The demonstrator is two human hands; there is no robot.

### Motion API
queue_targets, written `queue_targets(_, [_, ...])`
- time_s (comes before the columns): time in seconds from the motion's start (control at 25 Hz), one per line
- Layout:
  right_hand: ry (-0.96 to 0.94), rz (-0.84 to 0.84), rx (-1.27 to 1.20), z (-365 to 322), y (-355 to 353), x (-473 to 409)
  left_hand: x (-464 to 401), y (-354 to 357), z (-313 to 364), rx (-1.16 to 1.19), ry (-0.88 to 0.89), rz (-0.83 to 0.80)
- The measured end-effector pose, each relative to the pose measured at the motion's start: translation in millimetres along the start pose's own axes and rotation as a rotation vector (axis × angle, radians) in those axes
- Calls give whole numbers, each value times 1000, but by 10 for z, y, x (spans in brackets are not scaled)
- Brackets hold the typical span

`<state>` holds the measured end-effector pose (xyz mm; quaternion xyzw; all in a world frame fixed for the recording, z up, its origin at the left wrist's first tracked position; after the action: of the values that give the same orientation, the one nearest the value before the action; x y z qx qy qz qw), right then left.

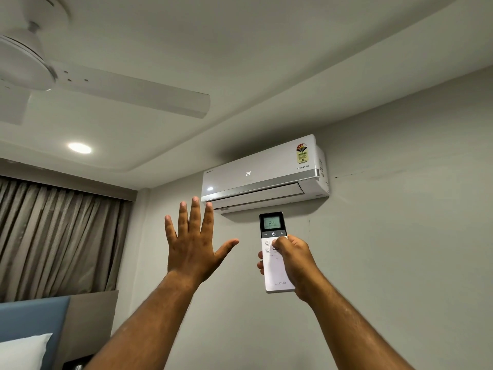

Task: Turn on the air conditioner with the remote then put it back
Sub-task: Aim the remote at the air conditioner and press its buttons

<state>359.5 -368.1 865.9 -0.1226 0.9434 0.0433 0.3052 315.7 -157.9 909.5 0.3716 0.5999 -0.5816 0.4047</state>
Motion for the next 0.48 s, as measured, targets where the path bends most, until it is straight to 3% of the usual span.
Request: queue_targets(0.48, [-2, 4, 3, 8, -1, 19, -1, -6, -8, 0, 1, -13])
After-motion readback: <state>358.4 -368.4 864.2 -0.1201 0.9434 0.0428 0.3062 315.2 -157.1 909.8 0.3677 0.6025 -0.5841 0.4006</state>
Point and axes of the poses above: each hand's wrist, its own x-axis away from the middle knuckle, its own y-axis out of the palm, z = x × y, the point moved 8 cm from there along -x, towards the middle knuckle, and after that the axes turned 10 degrees about -z, right-handed, at the moved point
